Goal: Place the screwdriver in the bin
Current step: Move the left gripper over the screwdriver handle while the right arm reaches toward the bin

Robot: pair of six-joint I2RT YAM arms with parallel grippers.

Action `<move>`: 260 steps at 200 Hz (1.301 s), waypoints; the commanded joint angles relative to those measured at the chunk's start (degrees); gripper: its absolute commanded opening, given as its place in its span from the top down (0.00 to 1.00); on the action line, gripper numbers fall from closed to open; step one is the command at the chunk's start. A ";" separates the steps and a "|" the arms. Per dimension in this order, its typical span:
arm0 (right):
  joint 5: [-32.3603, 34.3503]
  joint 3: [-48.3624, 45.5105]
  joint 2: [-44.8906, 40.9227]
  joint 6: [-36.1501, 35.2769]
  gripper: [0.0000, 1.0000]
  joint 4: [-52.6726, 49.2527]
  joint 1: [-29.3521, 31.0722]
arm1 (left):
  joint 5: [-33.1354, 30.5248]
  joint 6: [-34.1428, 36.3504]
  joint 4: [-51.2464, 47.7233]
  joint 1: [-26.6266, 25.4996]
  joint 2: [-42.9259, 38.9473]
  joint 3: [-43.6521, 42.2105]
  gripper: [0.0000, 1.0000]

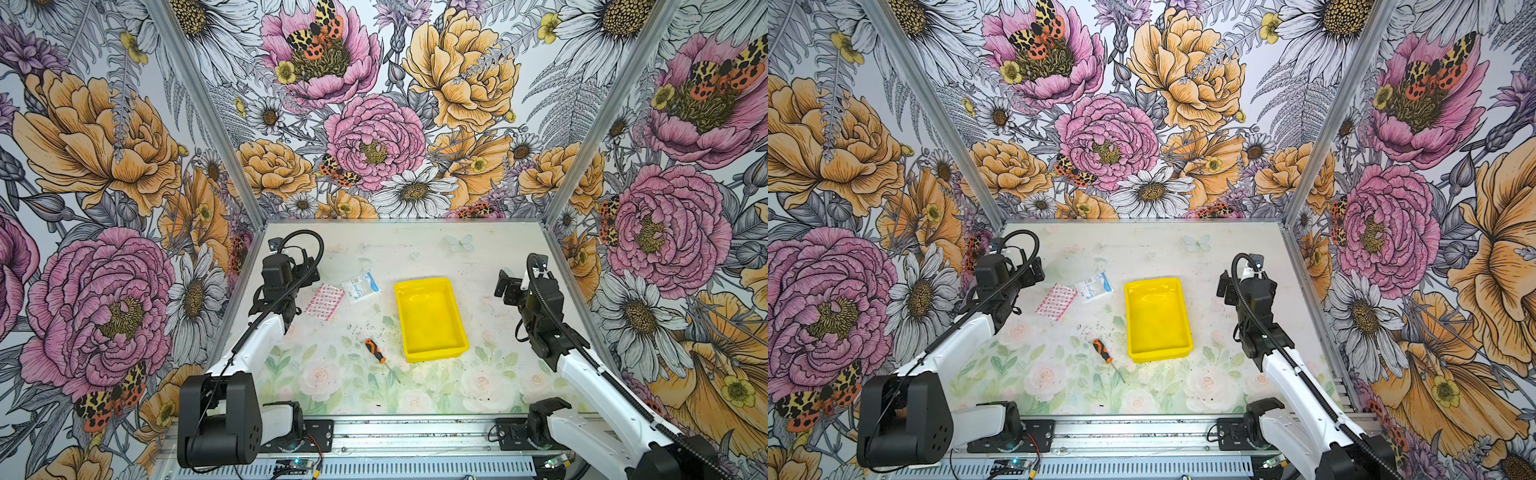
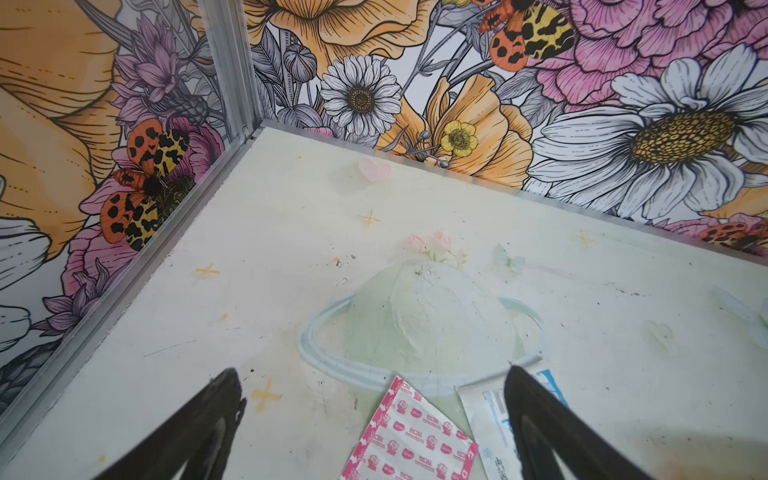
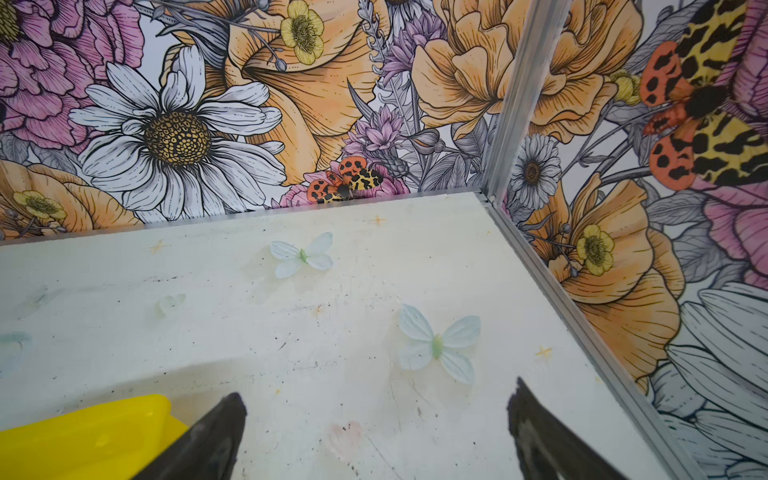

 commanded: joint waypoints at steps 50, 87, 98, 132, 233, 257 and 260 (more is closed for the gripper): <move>-18.38 11.82 7.28 0.43 0.01 -10.13 7.55 | -5.91 -14.74 -23.38 -14.85 -5.68 6.35 0.01; -23.56 14.63 9.09 -1.04 0.01 -10.14 11.86 | -9.88 -24.79 -30.52 -21.50 -3.55 8.49 0.01; -24.44 15.28 9.15 -3.07 0.00 -10.66 13.67 | -11.34 -27.13 -32.93 -22.82 -3.03 8.63 0.01; -25.47 18.38 9.26 -10.01 0.01 -16.27 18.97 | -10.87 -31.50 -36.87 -25.52 -2.88 8.42 0.01; -43.92 13.89 1.27 -17.11 0.00 -19.48 28.29 | -12.60 -49.67 -42.97 -38.92 -5.03 2.79 0.01; -43.18 11.74 -0.96 -17.38 0.00 -19.46 31.30 | -11.80 -52.51 -43.18 -41.47 -5.77 0.99 0.01; -42.87 11.42 -1.13 -17.38 0.01 -19.48 31.53 | -11.63 -52.61 -43.12 -41.53 -5.71 0.63 0.01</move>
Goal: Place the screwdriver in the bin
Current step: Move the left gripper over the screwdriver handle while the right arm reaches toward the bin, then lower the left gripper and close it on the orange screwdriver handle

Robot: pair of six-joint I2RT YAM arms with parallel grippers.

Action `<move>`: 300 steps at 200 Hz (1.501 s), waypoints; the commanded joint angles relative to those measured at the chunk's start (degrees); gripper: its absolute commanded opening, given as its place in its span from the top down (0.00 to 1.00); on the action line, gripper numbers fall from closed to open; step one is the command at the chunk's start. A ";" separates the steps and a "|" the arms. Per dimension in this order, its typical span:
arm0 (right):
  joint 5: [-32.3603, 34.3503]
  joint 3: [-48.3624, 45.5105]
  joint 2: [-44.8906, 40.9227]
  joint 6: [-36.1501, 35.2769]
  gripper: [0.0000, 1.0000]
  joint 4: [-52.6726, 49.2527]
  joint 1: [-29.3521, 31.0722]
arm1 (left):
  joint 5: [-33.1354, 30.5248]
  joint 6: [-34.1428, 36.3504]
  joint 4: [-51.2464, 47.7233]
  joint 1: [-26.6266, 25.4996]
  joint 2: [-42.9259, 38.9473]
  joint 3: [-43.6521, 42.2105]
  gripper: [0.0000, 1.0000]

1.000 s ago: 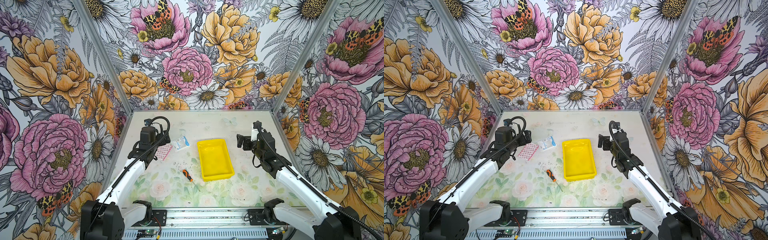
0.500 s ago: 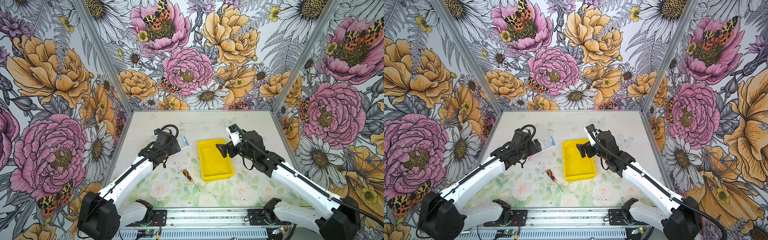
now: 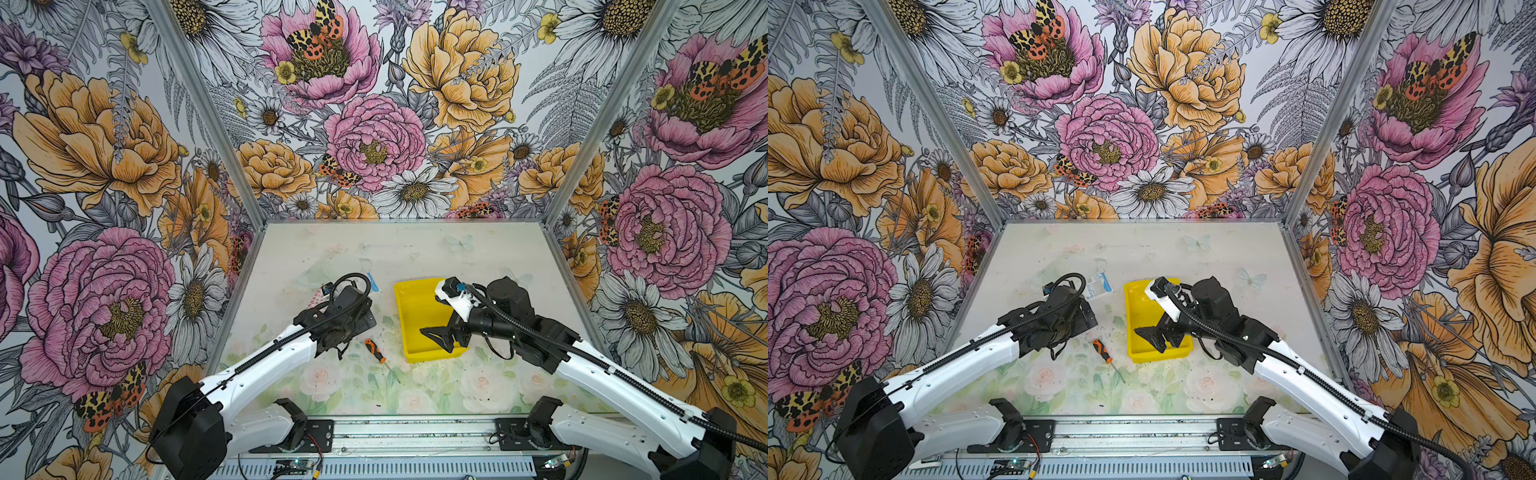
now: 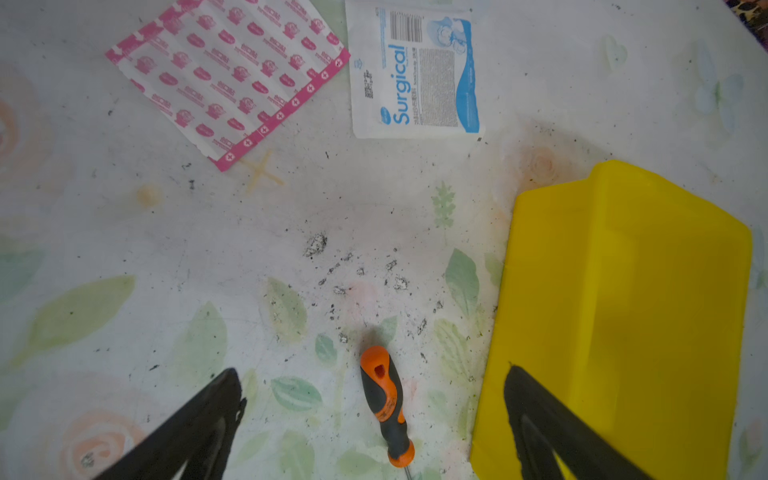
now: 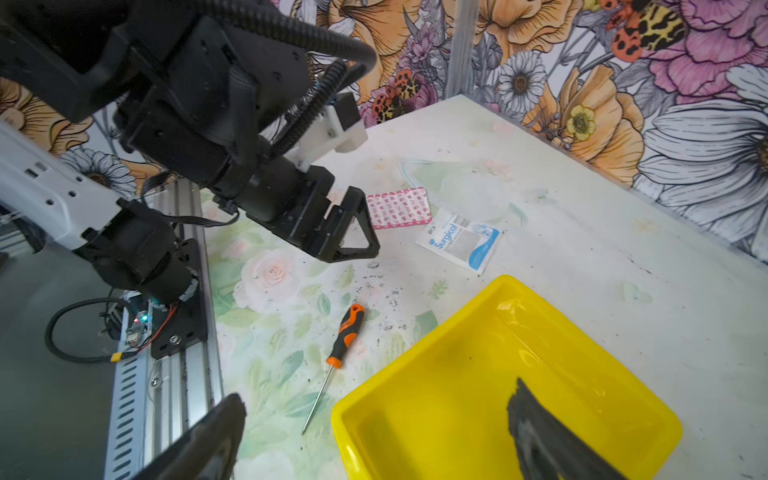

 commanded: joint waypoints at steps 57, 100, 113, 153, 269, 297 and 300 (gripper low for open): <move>2.22 -5.39 -1.54 -2.62 0.01 -0.30 6.55 | 3.29 -7.04 -1.10 -2.16 -0.58 -5.53 0.01; 7.90 -7.23 -3.75 -3.29 0.00 -0.61 9.31 | 5.56 -6.69 -0.82 -2.68 1.94 -5.31 0.01; 9.09 -7.26 -3.33 -4.28 0.00 -0.64 9.79 | 5.42 -7.13 -0.83 -2.87 2.65 -5.00 0.01; 9.00 -5.72 -0.14 -5.34 0.01 -0.34 10.06 | 4.63 -9.51 1.05 -5.20 4.76 -4.56 0.02; 10.33 -6.62 -1.99 -3.13 0.01 -0.20 10.02 | 4.13 -12.74 3.62 -7.40 11.32 -2.92 0.26; 10.96 -6.73 -2.16 -3.22 0.01 -0.20 10.02 | 4.08 -12.19 3.76 -8.03 13.28 -1.44 0.30; 11.09 -6.74 -2.19 -3.27 0.00 -0.19 10.04 | 4.08 -12.22 3.73 -8.12 13.54 -1.30 0.30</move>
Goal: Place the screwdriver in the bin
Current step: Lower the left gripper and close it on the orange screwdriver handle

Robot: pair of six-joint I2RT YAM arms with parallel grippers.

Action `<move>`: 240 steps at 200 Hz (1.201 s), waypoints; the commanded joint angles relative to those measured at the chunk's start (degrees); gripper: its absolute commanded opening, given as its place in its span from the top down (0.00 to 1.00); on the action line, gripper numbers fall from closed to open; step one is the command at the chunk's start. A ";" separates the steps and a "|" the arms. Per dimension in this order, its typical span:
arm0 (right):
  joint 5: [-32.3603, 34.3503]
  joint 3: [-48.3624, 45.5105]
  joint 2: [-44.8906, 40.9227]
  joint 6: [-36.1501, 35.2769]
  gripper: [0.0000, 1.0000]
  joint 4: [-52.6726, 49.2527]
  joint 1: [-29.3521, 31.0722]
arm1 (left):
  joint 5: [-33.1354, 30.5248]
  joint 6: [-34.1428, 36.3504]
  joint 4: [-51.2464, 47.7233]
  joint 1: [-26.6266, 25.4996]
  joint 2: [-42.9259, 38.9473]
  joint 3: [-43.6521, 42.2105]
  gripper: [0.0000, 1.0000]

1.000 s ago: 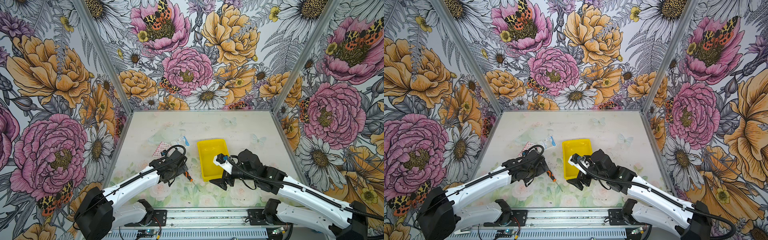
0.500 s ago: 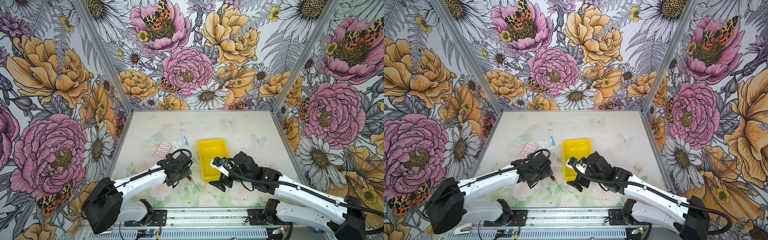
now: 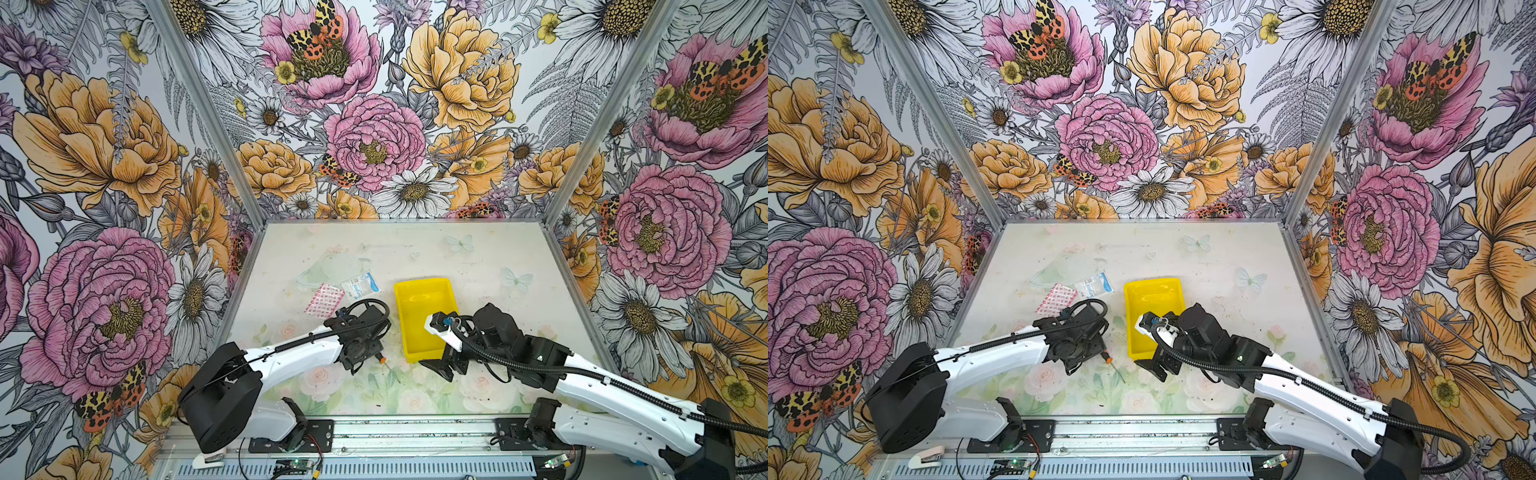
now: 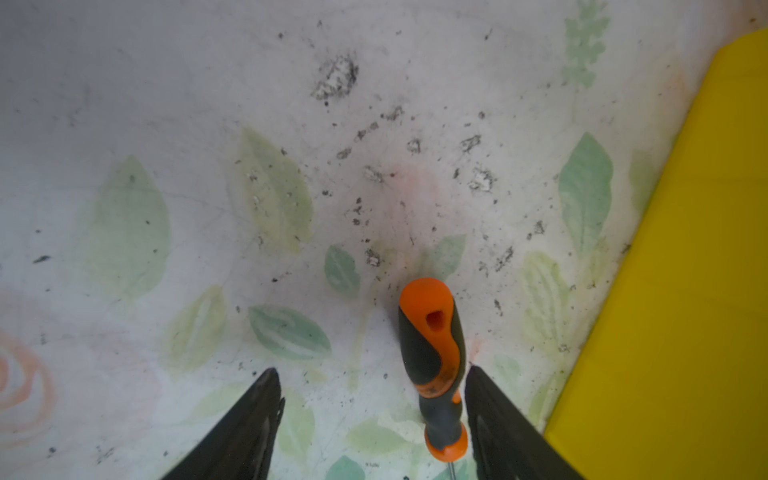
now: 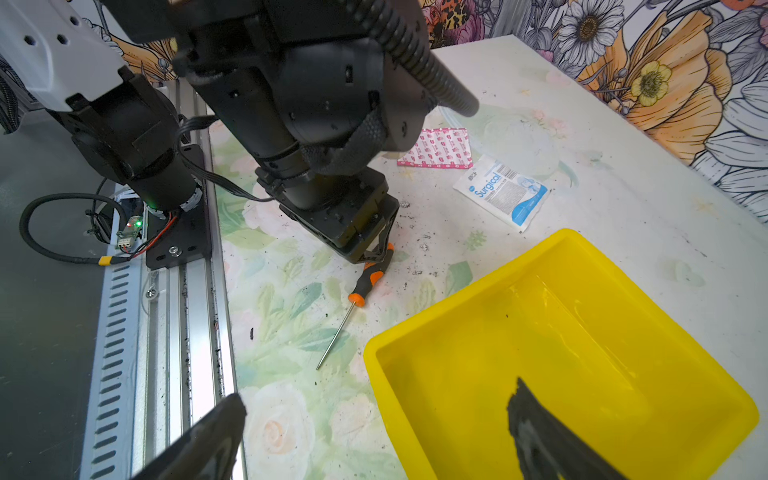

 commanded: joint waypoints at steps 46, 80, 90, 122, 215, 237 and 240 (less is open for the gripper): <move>1.93 0.29 -0.44 0.75 0.01 0.78 0.29 | -0.05 0.04 1.17 -2.03 5.06 3.68 0.43; 2.09 -0.11 -1.11 0.82 0.00 0.69 0.32 | -0.13 -0.18 1.29 -2.50 7.28 4.88 0.50; 2.14 -0.02 -1.11 0.70 0.00 0.68 0.27 | -0.18 -0.14 1.27 -2.69 8.04 5.25 0.51; 2.35 0.17 -0.80 0.51 0.01 0.65 0.21 | -0.04 -0.29 1.52 -3.05 9.98 6.13 0.56; 1.98 0.24 -1.86 0.58 0.01 0.73 0.25 | -0.28 -1.36 1.54 -3.45 11.86 5.76 0.77; 2.27 0.40 -2.26 0.49 0.01 0.77 0.23 | -0.27 -1.71 1.45 -3.40 10.69 5.44 0.88; 2.35 0.46 -2.39 0.54 0.01 0.78 0.21 | -0.27 -1.76 1.45 -3.46 10.52 5.44 0.89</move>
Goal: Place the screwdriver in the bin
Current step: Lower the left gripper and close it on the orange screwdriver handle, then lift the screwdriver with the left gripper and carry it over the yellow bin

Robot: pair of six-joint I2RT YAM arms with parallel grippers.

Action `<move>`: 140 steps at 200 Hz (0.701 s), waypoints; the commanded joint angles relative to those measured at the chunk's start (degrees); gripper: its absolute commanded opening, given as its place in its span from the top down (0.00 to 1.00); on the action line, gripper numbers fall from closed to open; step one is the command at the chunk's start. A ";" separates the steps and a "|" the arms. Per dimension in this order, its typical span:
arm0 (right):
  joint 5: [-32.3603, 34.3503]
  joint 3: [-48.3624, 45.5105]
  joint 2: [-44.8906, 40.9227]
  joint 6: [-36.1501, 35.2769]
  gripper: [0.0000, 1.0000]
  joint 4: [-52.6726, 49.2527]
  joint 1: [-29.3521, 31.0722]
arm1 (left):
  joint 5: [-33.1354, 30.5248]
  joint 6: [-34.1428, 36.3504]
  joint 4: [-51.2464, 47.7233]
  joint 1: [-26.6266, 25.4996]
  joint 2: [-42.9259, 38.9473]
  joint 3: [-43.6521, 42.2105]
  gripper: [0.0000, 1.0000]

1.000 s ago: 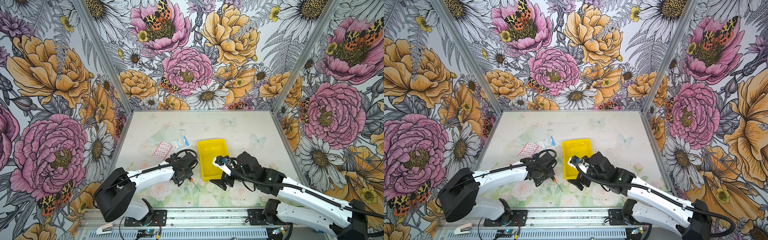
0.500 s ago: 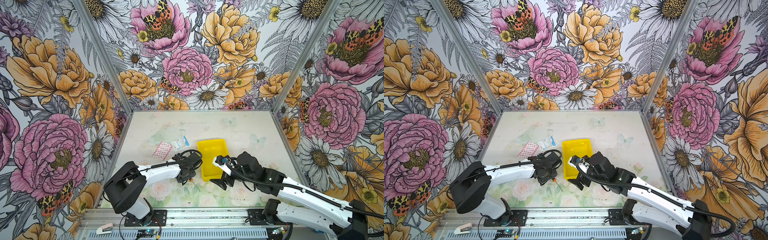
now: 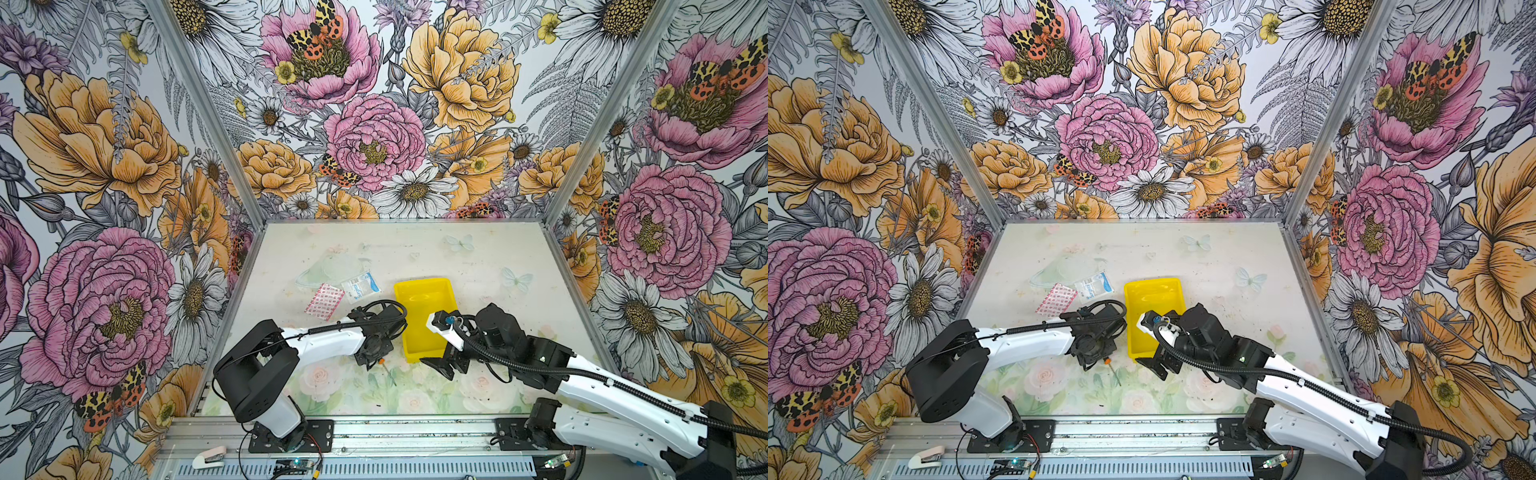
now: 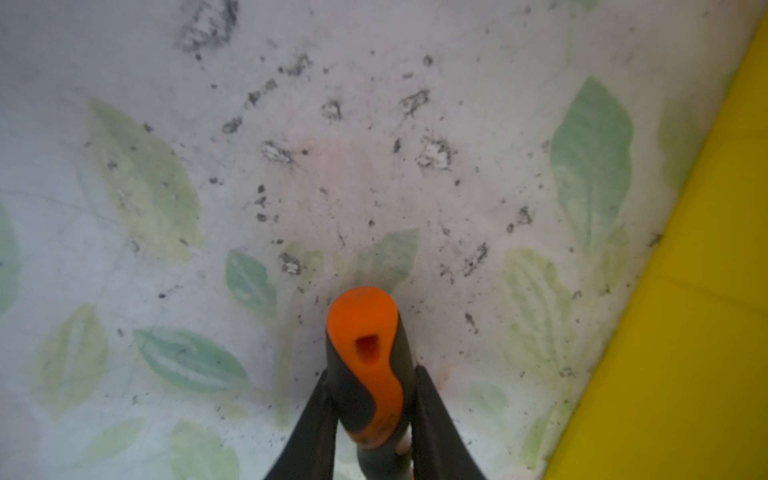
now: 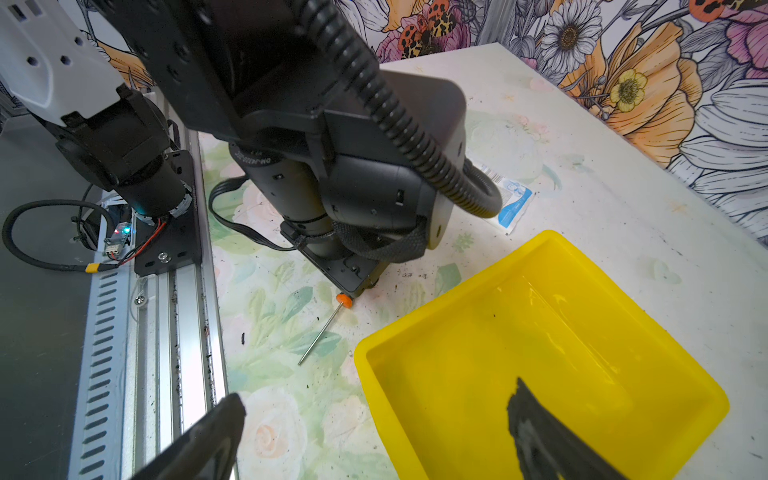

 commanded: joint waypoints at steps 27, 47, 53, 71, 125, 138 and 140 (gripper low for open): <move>3.51 0.89 -3.56 0.14 0.01 0.89 0.20 | -2.77 -0.76 0.20 -0.23 -2.57 0.19 0.90; 5.24 0.76 -5.32 -0.08 0.00 0.80 -0.23 | -4.25 0.28 -1.13 0.03 -3.90 1.52 0.91; 5.82 0.73 -5.67 0.21 0.01 0.80 -0.40 | -4.80 0.83 -1.76 0.20 -4.18 2.14 0.91; 6.42 0.60 -6.53 1.04 0.01 0.77 -0.96 | -6.68 2.90 -3.99 0.56 -5.00 4.56 0.91; 9.19 0.61 -8.81 4.39 0.01 0.97 -2.04 | -12.66 13.92 -7.33 0.76 -6.70 15.48 0.92; 11.67 0.35 -10.24 5.28 0.01 1.45 -2.15 | -13.00 17.32 -7.35 0.67 -6.38 18.48 0.91; 12.01 0.29 -10.51 5.40 0.01 1.60 -2.17 | -13.01 17.91 -7.35 0.65 -6.24 18.98 0.91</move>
